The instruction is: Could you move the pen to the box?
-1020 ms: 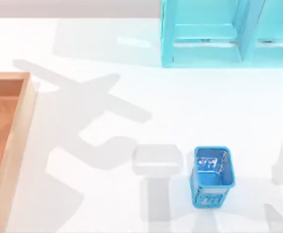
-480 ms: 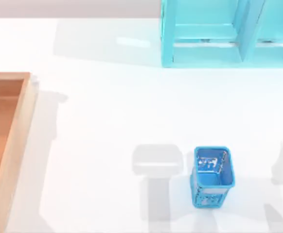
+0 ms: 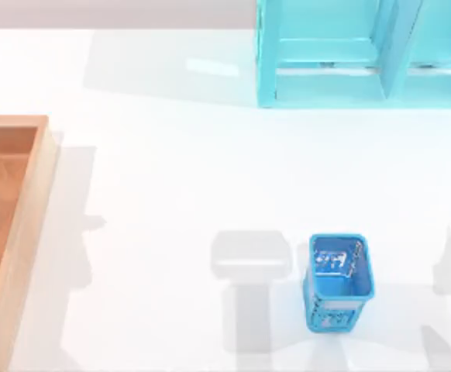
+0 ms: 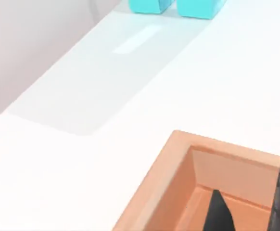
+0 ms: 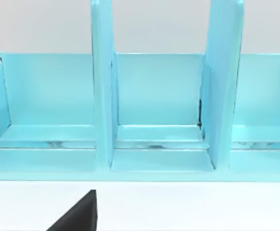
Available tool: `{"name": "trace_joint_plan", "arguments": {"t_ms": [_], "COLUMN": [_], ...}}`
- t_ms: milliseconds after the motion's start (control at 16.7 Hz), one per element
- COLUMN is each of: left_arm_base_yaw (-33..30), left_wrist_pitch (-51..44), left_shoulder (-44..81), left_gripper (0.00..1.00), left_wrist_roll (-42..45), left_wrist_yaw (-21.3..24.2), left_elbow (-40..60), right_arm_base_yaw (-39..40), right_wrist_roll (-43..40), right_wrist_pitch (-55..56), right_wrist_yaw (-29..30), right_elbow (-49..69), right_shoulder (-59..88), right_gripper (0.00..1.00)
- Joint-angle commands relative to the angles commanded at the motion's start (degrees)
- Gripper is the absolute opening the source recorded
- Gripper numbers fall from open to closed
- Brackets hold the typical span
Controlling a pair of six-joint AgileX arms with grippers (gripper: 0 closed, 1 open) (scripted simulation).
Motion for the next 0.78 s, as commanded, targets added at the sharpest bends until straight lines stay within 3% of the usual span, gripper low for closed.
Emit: {"name": "trace_joint_plan", "arguments": {"t_ms": [360, 780], "left_arm_base_yaw": [-0.8, -0.9], "left_wrist_pitch": [-23.8, -28.5], "left_shoulder": [-0.6, -0.7], "left_gripper": [0.00, 0.00], "left_wrist_roll": [18.2, 21.9], "left_wrist_yaw": [-0.7, -0.7], "left_elbow": [-8.1, -9.9], "right_arm_base_yaw": [0.0, 0.0], "right_wrist_roll": [0.0, 0.0], "right_wrist_pitch": [0.0, 0.0], "right_wrist_yaw": [0.0, 0.0], "right_elbow": [0.0, 0.0], "right_shoulder": [0.0, 0.0], "right_gripper": [1.00, 1.00]}}
